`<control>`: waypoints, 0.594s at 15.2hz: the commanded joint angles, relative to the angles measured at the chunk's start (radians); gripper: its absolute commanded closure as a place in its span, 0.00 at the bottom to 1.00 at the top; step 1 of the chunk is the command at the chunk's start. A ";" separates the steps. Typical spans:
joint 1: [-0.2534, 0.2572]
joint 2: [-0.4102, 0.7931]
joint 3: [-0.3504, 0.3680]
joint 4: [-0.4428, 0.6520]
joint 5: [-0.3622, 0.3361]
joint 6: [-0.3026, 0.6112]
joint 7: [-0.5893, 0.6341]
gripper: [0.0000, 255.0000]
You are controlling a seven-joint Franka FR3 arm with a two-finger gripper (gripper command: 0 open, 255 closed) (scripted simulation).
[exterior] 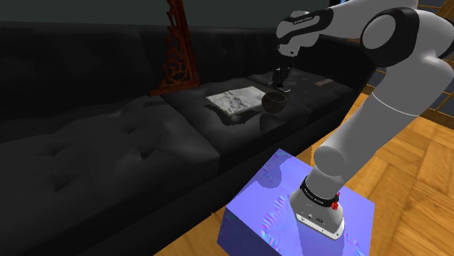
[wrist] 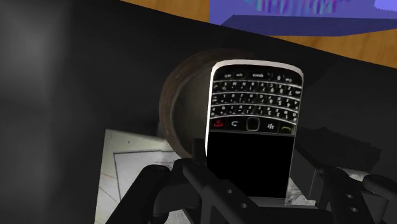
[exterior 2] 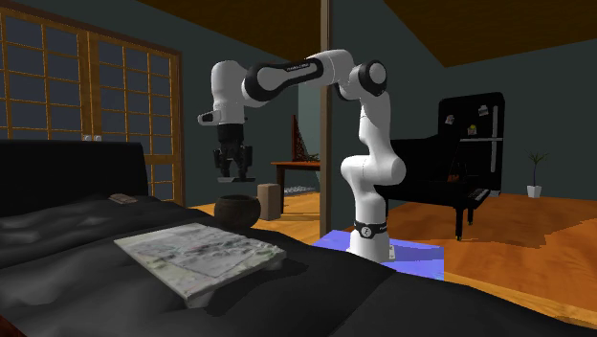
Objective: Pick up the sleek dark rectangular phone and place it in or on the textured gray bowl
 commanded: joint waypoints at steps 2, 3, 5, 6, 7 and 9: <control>-0.001 0.009 -0.002 -0.030 0.002 0.038 -0.004 1.00; -0.001 0.012 -0.002 -0.040 0.004 0.052 -0.005 1.00; -0.001 0.020 -0.003 -0.059 0.006 0.078 -0.008 1.00; -0.001 0.024 -0.004 -0.068 0.008 0.092 -0.009 1.00; -0.001 0.031 -0.004 -0.080 0.010 0.110 -0.011 1.00; -0.001 0.031 -0.004 -0.080 0.010 0.110 -0.011 1.00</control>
